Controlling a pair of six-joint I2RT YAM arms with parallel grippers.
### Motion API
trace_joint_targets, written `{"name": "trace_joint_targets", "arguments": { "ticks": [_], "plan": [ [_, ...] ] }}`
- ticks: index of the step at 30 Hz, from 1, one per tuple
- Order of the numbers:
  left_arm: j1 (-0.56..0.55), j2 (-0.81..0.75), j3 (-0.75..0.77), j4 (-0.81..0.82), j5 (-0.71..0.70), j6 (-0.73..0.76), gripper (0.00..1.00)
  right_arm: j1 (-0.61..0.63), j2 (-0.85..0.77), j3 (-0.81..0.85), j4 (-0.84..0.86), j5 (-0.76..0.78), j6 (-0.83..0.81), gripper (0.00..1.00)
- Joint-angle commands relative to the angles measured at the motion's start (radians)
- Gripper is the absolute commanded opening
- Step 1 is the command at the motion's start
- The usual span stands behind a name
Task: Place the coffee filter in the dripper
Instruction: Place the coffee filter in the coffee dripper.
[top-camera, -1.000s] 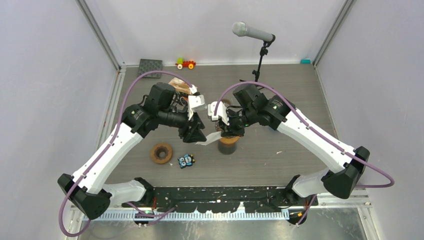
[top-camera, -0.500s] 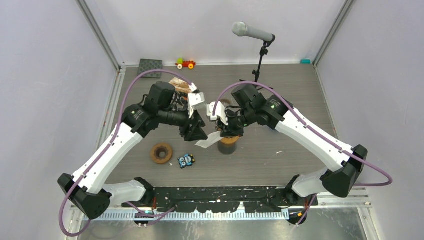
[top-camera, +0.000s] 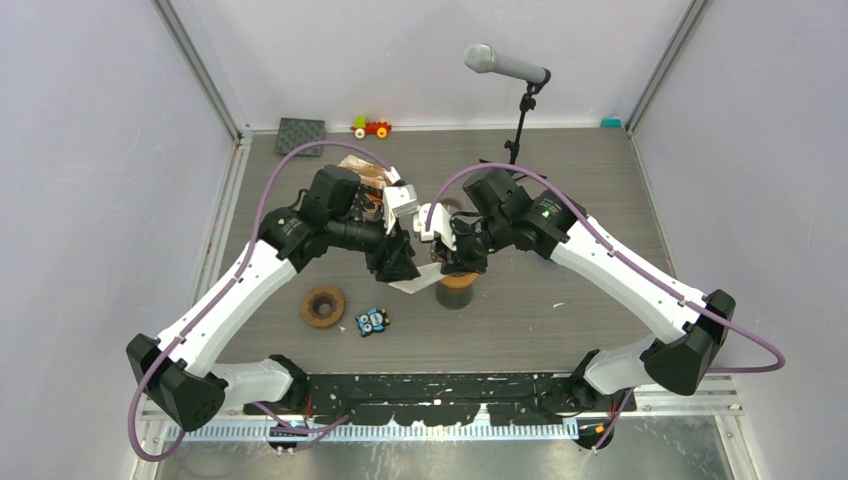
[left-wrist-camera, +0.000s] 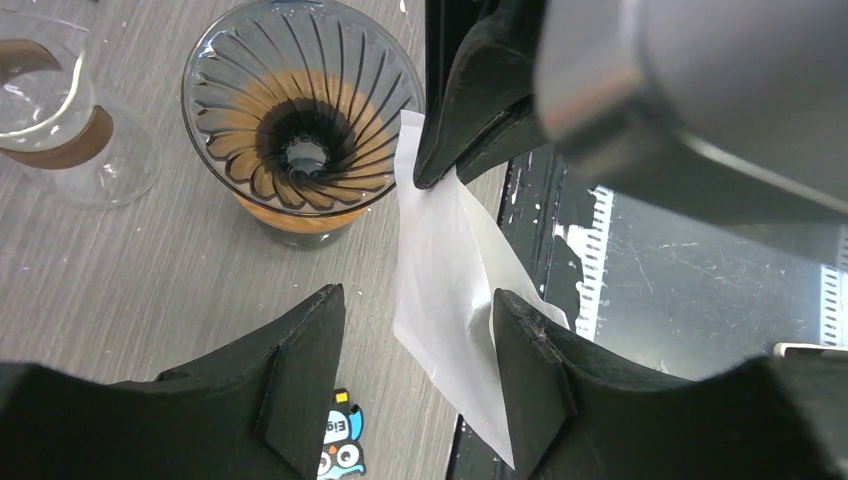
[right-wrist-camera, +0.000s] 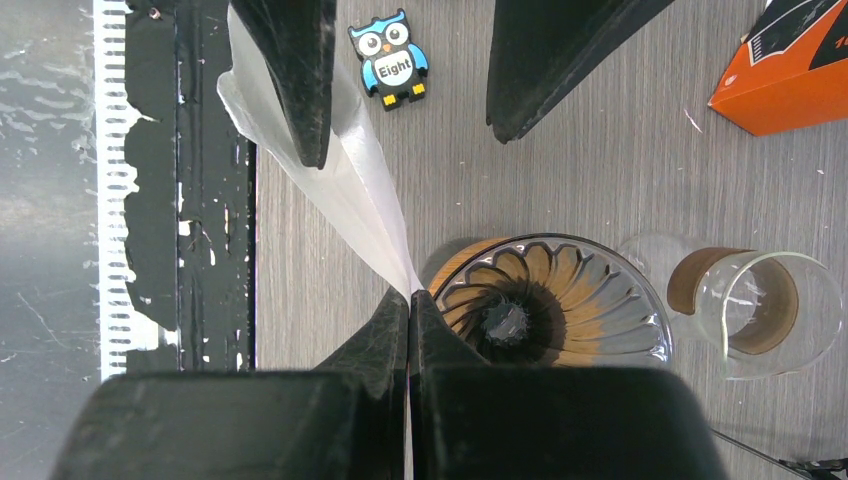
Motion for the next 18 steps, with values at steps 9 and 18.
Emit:
{"name": "trace_joint_targets", "arguments": {
  "ticks": [9, 18],
  "plan": [
    [-0.003, 0.018, 0.006, 0.054, 0.056, -0.036, 0.50, 0.002, -0.023, 0.020, 0.029, 0.011, 0.013, 0.01],
    [-0.003, 0.053, 0.024, 0.052, 0.088, -0.045, 0.16, 0.001, -0.031, 0.021, 0.029, 0.007, 0.014, 0.01]
  ]
}}
